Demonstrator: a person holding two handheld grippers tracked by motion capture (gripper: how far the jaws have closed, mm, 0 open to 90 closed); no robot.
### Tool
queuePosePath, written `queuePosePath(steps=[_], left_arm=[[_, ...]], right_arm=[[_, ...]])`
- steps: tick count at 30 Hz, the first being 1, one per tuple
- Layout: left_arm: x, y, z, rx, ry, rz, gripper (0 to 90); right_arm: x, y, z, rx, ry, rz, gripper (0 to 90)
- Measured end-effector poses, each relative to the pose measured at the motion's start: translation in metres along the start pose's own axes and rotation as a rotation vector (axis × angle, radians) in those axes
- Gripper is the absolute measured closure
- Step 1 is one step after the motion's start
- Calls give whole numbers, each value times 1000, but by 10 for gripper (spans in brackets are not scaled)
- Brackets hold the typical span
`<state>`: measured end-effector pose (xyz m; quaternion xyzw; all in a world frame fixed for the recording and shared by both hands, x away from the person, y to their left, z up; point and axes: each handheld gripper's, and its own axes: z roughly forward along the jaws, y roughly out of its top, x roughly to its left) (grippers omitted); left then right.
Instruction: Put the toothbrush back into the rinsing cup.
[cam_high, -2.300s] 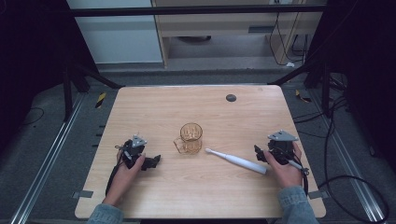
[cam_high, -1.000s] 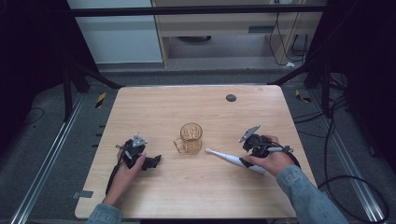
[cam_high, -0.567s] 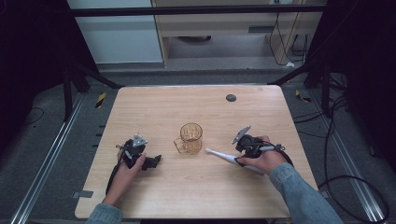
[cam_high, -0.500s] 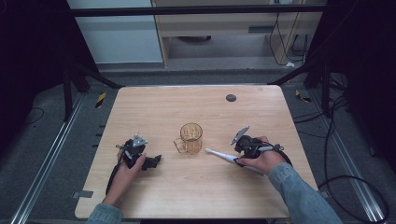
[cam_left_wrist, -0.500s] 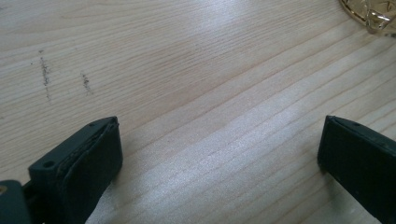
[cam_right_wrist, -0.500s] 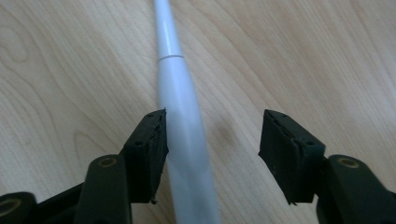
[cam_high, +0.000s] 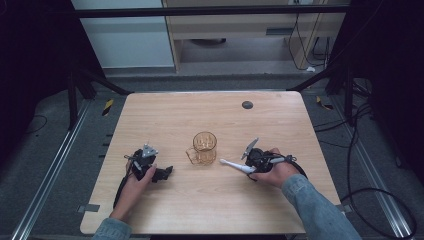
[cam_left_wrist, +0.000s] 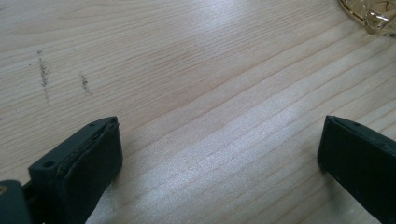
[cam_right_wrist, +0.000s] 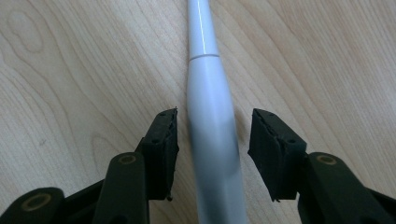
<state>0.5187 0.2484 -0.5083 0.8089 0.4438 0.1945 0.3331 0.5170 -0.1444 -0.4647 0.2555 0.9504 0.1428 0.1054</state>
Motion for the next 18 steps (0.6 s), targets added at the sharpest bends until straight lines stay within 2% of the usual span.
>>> queuePosePath(steps=[18], left_arm=[[0, 0, 0, 0, -4, 3, 0]], right_arm=[[-1, 1, 3, 32, 21, -25, 594]])
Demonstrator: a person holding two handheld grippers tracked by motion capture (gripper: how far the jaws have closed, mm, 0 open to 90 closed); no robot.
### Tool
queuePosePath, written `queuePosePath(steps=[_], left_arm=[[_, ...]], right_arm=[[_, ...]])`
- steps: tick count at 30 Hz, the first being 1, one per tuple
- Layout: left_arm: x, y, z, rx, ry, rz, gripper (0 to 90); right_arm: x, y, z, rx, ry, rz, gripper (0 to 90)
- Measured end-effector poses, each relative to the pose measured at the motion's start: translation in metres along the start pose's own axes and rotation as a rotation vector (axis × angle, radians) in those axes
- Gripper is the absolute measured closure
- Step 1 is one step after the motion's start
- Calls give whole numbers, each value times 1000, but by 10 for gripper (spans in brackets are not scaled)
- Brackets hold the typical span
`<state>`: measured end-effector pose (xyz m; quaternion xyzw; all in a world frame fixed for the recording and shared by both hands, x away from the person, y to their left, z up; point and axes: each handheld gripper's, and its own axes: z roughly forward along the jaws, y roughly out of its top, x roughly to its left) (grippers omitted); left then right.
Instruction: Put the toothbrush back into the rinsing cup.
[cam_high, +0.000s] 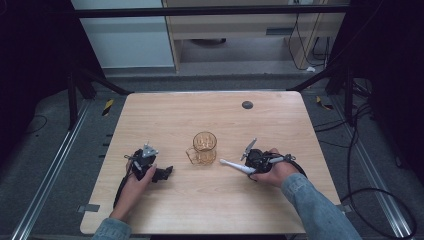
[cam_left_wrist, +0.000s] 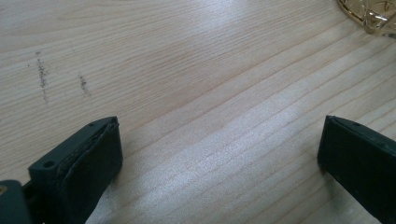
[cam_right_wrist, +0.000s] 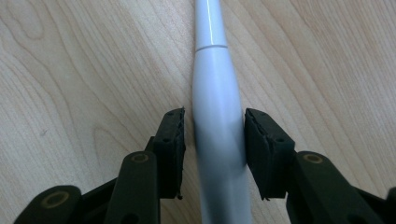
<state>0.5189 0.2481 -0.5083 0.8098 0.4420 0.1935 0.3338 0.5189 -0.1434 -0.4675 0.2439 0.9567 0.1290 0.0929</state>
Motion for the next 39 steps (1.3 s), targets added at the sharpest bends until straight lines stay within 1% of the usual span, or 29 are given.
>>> queuePosePath(steps=[4, 6, 11, 14, 16, 18, 23, 27, 36, 39], left_arm=[[0, 0, 0, 0, 0, 1, 0], [0, 0, 0, 0, -1, 1, 0], [0, 0, 0, -1, -1, 1, 0], [0, 0, 0, -1, -2, 2, 0], [0, 0, 0, -1, -2, 2, 0], [0, 0, 0, -1, -2, 2, 0], [0, 0, 0, 0, -2, 2, 0], [0, 0, 0, 0, -2, 2, 0], [0, 0, 0, -1, -2, 2, 0], [0, 0, 0, 0, -2, 2, 0]], right_arm=[[-2, 1, 0, 3, -1, -6, 619], [-2, 2, 0, 12, 1, 1, 625], [-3, 2, 1, 11, 10, -3, 650], [-4, 2, 1, 24, 20, -4, 664], [-4, 2, 0, 30, 19, -4, 665], [-5, 1, -1, 26, 27, 13, 666], [-15, -1, -11, -18, 28, 88, 666], [-20, -1, -16, -43, 36, 128, 666], [-31, -3, -26, -96, 26, 192, 666], [-34, -1, -33, -132, 22, 211, 666]])
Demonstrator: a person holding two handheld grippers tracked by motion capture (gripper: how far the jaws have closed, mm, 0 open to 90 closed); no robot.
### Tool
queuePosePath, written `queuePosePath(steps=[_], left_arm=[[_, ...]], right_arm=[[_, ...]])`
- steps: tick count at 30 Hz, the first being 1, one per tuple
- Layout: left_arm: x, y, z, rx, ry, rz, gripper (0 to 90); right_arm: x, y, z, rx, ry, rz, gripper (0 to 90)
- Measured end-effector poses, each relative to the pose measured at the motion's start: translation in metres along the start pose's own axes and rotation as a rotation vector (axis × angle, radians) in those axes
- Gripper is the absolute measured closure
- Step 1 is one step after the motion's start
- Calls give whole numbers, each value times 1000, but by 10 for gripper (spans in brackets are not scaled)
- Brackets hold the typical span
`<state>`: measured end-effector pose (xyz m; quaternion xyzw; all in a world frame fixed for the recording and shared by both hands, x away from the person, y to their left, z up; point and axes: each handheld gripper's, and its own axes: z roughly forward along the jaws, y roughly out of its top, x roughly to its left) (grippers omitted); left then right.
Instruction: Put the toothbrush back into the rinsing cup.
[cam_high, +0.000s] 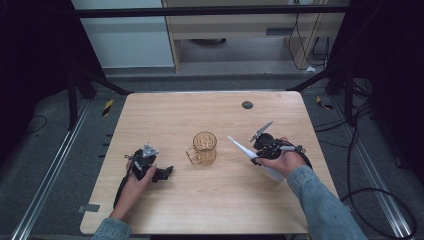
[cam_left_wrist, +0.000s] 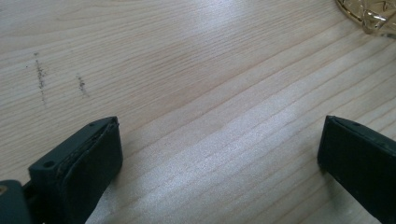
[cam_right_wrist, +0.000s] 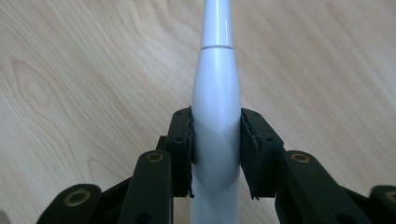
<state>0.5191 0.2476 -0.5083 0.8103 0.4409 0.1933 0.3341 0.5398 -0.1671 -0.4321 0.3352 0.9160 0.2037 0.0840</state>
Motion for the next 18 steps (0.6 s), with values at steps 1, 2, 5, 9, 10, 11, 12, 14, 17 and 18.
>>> queuePosePath(steps=[1, 2, 5, 9, 10, 11, 12, 14, 17, 18], left_arm=[[0, 0, 0, 0, 0, 0, 0], [0, 0, 0, 0, 0, 0, 0], [0, 0, 0, 0, 0, 0, 0], [0, 0, 0, 0, 0, 0, 0], [0, 0, 0, 0, 0, 0, 0], [0, 0, 0, 0, 0, 0, 0], [0, 0, 0, 0, 0, 0, 0], [0, 0, 0, 0, 0, 0, 0], [0, 0, 0, 0, 0, 0, 0], [0, 0, 0, 0, 0, 0, 0]], right_arm=[[-1, 2, -3, -14, -3, 0, 666], [-1, 3, -5, -32, -7, 5, 666], [-3, 8, -11, -74, -10, 24, 666], [-4, 14, -16, -124, -13, 47, 666], [-5, 15, -17, -139, -13, 45, 666], [-6, 17, -19, -152, -15, 50, 666], [-6, 19, -21, -166, -17, 54, 666], [-6, 23, -23, -189, -19, 66, 666], [-7, 30, -27, -220, -28, 73, 666], [-8, 34, -28, -231, -29, 78, 666]])
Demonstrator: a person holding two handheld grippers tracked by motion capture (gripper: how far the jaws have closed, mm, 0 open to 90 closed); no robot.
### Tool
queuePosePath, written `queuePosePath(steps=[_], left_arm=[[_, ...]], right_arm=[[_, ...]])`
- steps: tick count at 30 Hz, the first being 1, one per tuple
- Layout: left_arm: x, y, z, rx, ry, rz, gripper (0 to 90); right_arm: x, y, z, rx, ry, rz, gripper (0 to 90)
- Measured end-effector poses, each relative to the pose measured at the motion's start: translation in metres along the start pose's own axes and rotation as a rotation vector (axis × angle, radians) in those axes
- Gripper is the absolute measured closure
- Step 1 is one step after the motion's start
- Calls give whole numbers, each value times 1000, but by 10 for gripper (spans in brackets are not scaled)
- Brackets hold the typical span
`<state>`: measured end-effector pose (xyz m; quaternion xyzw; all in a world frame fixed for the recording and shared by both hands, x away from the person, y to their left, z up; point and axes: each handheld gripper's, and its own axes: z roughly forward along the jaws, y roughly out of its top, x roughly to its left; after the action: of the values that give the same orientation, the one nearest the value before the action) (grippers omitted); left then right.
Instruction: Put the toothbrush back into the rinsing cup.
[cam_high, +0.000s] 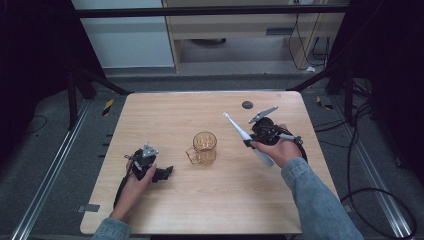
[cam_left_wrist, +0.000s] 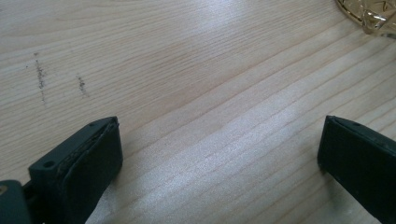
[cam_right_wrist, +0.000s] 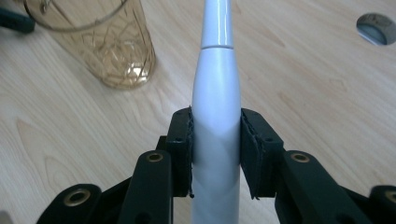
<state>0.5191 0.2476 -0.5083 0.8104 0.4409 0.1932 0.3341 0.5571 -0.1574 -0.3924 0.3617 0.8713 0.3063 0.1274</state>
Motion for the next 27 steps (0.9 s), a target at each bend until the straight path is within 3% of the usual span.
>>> queuePosePath(steps=[16, 27], left_arm=[[0, 0, 0, -2, 0, -2, 0], [0, 0, 0, -1, 0, -1, 0]], right_arm=[[2, 36, -6, -157, -17, 53, 666], [11, 60, -6, -220, -18, 58, 666]])
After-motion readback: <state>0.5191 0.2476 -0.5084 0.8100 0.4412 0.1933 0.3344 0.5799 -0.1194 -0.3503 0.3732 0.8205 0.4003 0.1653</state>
